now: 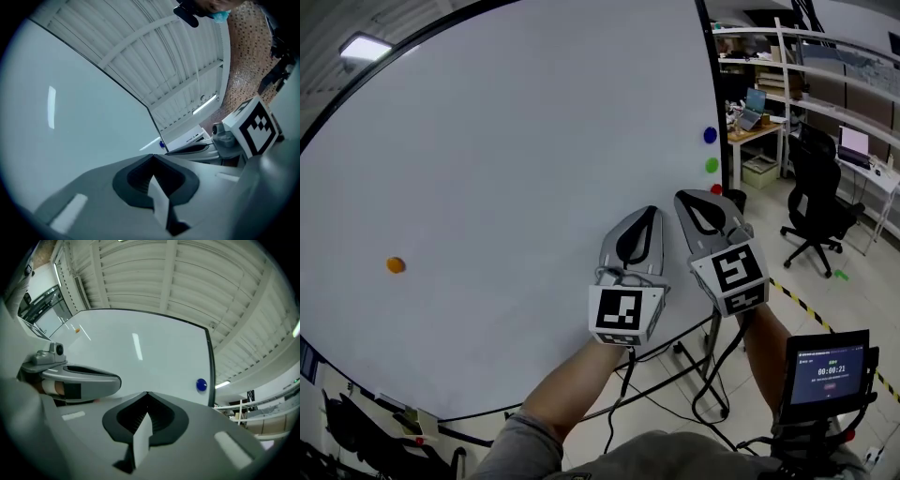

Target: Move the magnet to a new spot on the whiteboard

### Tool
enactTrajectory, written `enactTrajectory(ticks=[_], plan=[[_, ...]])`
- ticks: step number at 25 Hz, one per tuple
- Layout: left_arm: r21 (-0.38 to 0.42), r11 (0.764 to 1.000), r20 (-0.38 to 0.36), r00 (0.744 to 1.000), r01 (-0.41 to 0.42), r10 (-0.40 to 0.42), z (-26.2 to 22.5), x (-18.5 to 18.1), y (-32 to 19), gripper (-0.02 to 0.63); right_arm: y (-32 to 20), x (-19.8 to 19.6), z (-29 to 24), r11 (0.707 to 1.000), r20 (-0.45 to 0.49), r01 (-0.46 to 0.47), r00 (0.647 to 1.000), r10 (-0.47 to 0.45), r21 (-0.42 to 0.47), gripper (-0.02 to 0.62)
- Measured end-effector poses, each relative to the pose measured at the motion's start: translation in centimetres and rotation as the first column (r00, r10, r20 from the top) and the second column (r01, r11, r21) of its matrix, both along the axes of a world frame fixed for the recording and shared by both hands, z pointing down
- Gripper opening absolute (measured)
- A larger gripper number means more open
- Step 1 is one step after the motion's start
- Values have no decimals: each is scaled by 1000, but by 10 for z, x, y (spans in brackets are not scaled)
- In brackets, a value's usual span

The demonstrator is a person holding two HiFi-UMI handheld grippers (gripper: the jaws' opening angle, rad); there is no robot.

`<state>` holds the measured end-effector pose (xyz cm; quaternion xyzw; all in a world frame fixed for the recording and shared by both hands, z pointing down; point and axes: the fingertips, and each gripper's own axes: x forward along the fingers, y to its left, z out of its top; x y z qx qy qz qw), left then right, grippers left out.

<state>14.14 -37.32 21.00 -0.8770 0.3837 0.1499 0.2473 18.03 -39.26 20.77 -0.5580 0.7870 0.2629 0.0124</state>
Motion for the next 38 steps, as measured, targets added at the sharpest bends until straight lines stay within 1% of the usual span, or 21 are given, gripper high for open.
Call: enactTrajectory(ticks=[3, 6, 8, 10, 14, 17, 20, 22, 25, 28, 30, 31, 32, 33, 35, 38], plan=[[9, 999, -6, 999, 49, -49, -13, -23, 9, -3, 13, -26, -14, 999, -32, 46, 998, -46, 28, 8], [25, 994, -11, 995, 103, -103, -28, -46, 22, -3, 29, -52, -29, 994, -35, 103, 994, -101, 43, 6], [34, 988, -18, 989, 150, -149, -35, -70, 28, -3, 36, -76, -35, 988, -41, 144, 989, -142, 47, 8], [29, 981, -25, 981, 194, -194, -36, -107, 31, -3, 40, -114, -37, 981, -53, 186, 982, -184, 50, 7], [19, 958, -53, 957, 286, -285, -34, -197, 40, -3, 48, -205, -38, 959, -87, 277, 958, -272, 55, 8], [25, 932, -64, 931, 362, -360, -37, -256, 49, -3, 58, -262, -41, 940, -113, 337, 938, -329, 60, 8], [20, 903, -82, 900, 430, -427, -35, -327, 56, -3, 63, -332, -36, 918, -146, 391, 914, -379, 63, 8], [12, 886, -89, 883, 464, -461, -35, -361, 60, -3, 66, -366, -35, 906, -166, 419, 899, -405, 64, 8], [14, 859, -95, 856, 511, -508, -46, -382, 70, -3, 75, -384, -44, 892, -181, 446, 885, -429, 70, 8], [29, 845, -95, 843, 535, -530, -54, -390, 78, -3, 82, -390, -53, 891, -195, 446, 884, -424, 84, 8], [30, 842, -94, 840, 539, -534, -59, -395, 81, -3, 84, -394, -60, 893, -204, 440, 886, -415, 94, 9], [29, 840, -93, 838, 542, -537, -61, -397, 82, -3, 85, -396, -64, 895, -208, 436, 888, -410, 98, 19], [26, 839, -91, 837, 543, -539, -63, -399, 83, -3, 86, -397, -68, 899, -214, 426, 892, -399, 101, 52], [25, 839, -90, 838, 543, -539, -66, -400, 84, -3, 86, -397, -71, 906, -221, 411, 897, -382, 103, 54], [31, 846, -93, 844, 532, -528, -72, -399, 84, -3, 83, -395, -75, 920, -240, 378, 907, -346, 105, 61], [36, 855, -97, 853, 518, -513, -67, -404, 85, -3, 85, -400, -67, 928, -261, 356, 911, -319, 107, 103]])
